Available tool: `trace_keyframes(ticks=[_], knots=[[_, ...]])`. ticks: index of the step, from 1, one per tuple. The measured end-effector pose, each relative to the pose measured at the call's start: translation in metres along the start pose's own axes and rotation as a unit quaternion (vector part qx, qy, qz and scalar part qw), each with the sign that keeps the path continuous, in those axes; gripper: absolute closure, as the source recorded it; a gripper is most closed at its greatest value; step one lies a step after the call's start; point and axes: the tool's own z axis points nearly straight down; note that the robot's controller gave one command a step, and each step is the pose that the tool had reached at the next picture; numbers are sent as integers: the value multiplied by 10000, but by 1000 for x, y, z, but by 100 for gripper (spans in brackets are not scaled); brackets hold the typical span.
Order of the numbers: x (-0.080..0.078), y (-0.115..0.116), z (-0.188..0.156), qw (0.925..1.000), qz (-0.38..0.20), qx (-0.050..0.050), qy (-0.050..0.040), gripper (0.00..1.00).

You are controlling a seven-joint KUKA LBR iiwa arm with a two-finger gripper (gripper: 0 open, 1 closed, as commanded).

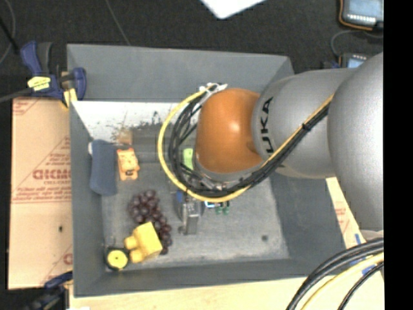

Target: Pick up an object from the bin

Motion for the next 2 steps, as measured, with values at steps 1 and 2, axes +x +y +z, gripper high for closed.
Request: trace_keyframes(ticks=[1, 2], knots=[[-36, -19, 2, 9999, -98, 2, -20, 0], [-45, 22, 15, 9996, -279, 11, -24, 0]])
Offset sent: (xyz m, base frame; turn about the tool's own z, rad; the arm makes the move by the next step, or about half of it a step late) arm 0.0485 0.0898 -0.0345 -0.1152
